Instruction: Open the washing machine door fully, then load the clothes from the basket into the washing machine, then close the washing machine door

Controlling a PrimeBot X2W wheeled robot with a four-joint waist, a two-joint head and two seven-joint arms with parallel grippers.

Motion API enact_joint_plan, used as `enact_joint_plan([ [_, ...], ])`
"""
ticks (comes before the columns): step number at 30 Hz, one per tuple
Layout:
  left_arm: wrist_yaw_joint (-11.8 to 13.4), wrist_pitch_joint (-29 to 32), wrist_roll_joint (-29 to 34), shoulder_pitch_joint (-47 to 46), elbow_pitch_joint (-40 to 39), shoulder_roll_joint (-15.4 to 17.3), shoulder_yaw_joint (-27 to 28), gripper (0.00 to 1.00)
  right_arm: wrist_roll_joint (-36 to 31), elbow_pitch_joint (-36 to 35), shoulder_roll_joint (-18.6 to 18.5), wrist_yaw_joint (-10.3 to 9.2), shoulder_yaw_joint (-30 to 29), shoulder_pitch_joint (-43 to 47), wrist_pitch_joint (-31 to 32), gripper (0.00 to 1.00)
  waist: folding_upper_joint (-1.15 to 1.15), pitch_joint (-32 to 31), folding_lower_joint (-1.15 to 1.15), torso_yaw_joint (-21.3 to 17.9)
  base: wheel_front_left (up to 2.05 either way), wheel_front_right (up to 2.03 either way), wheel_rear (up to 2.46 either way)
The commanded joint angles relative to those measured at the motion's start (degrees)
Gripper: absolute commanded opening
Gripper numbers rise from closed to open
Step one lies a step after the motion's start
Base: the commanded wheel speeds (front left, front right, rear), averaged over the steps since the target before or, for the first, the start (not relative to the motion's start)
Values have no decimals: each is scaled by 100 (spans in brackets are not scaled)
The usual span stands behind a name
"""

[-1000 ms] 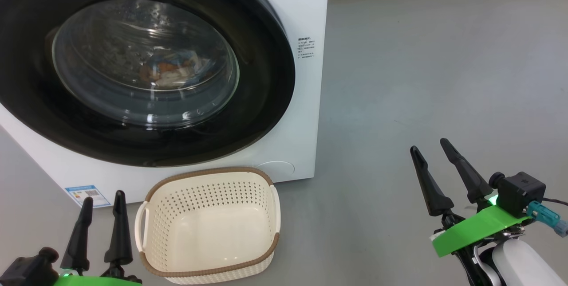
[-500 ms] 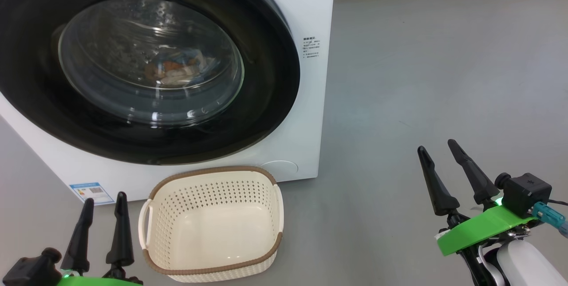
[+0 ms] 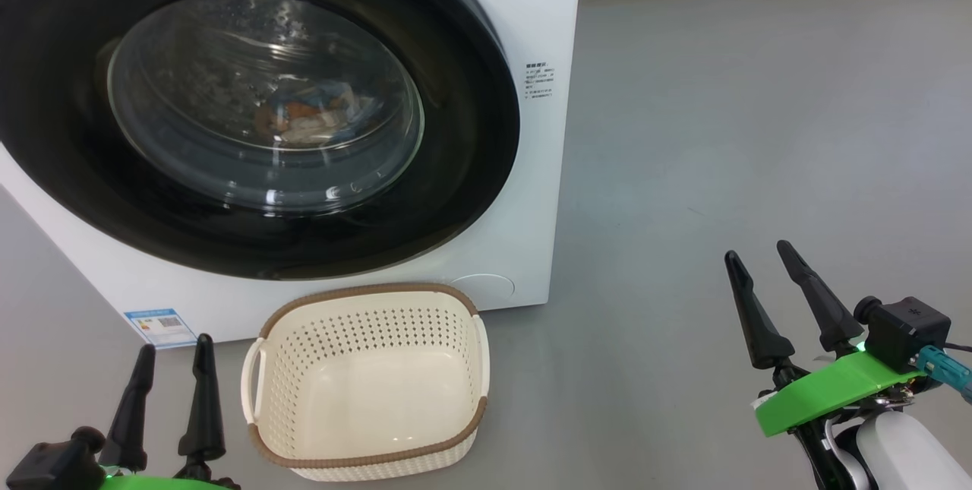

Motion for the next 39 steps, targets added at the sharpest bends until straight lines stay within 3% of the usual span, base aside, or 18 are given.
enact_joint_plan([
  [1,3,-37,80,-73,-100,121,227,100,-71,-97,-32,-22,53,-9,-29,100,0,2,0,4,0,0,0],
  [39,3,-37,-72,-135,46,241,123,100,-75,-38,28,-22,53,-35,-29,100,0,58,0,41,0,0,0],
])
